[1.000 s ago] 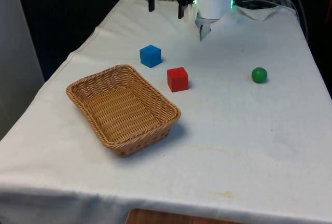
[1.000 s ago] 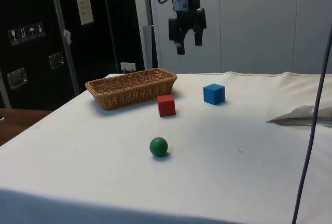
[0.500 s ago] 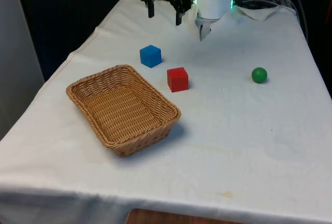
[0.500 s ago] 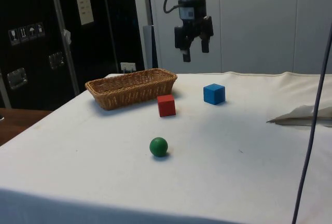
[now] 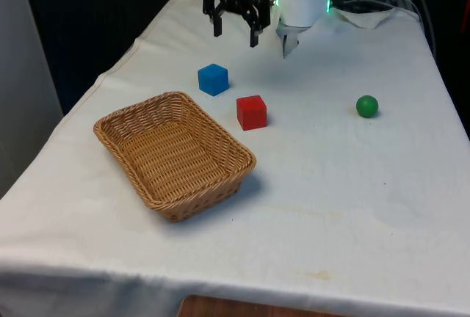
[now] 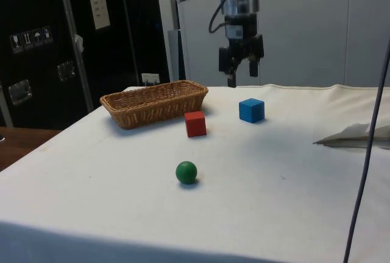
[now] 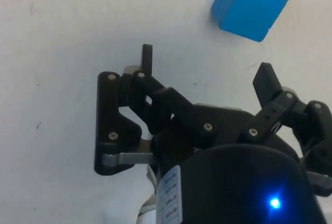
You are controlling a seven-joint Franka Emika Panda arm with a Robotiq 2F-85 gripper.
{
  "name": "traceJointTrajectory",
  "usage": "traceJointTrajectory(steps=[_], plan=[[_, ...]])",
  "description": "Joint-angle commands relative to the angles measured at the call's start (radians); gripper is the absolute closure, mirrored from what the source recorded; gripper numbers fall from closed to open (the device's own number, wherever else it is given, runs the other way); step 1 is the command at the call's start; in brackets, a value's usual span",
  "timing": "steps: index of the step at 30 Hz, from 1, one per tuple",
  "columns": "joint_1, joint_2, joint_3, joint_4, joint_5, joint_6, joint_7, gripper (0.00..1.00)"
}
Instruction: Place all non-red objects into the basket.
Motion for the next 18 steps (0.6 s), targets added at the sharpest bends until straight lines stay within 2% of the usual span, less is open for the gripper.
traceJointTrajectory(steps=[1,4,5,6,9,13,14,15,18], plan=[[0.0,0.012,-0.003,-0.011,0.01,0.034,0.004,0.0],[0.0,0.047,-0.011,-0.021,0.027,0.08,0.001,0.0],[0.0,0.045,-0.01,-0.017,0.009,0.066,0.01,0.0],[-0.001,0.058,-0.013,-0.022,0.033,0.091,-0.002,0.0],[-0.003,0.09,-0.021,-0.023,0.053,0.124,-0.015,0.0],[-0.007,0.133,-0.031,-0.014,0.097,0.149,-0.051,0.0],[-0.001,0.151,-0.038,-0.005,0.077,0.15,-0.031,0.0],[-0.008,0.141,-0.033,-0.012,0.109,0.151,-0.06,0.0],[-0.011,0.161,-0.038,-0.005,0.144,0.154,-0.092,0.0]])
